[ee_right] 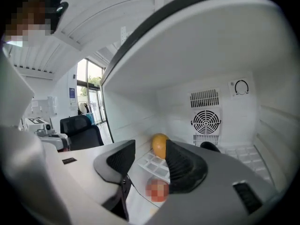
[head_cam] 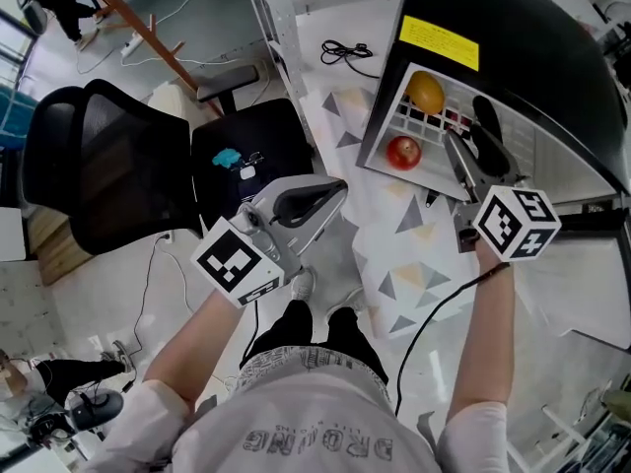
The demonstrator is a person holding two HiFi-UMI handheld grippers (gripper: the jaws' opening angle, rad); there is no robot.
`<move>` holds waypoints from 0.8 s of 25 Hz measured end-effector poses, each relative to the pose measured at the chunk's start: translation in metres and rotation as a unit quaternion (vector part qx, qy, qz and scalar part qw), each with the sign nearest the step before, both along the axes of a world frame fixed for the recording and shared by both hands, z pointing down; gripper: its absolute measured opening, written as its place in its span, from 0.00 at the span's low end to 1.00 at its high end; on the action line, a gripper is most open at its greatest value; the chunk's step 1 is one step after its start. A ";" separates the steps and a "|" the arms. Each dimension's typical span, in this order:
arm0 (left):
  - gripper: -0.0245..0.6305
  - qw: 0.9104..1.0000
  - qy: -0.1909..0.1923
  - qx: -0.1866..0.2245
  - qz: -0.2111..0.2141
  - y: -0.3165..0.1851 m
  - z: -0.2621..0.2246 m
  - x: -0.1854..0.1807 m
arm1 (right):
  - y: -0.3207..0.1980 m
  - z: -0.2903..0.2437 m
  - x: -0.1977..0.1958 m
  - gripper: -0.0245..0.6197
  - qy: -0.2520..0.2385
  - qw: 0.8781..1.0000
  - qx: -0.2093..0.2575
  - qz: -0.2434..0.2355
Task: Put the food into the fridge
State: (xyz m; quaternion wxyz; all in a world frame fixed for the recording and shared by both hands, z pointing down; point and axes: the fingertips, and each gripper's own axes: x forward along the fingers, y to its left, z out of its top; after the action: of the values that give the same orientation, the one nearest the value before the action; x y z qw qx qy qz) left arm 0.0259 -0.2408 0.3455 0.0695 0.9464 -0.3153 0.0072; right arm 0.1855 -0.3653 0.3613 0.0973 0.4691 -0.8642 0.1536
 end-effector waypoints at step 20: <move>0.05 0.999 0.002 0.016 0.046 0.045 -0.021 -0.011 | 0.105 -0.018 -0.018 0.09 -0.053 0.998 0.017 0.031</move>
State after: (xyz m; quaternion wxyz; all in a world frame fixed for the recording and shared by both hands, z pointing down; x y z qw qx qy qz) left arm 0.0144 -0.1961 0.3245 0.0543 0.9609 -0.2715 0.0039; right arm 0.1680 -0.2602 0.3437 0.0386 0.4883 -0.8558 0.1664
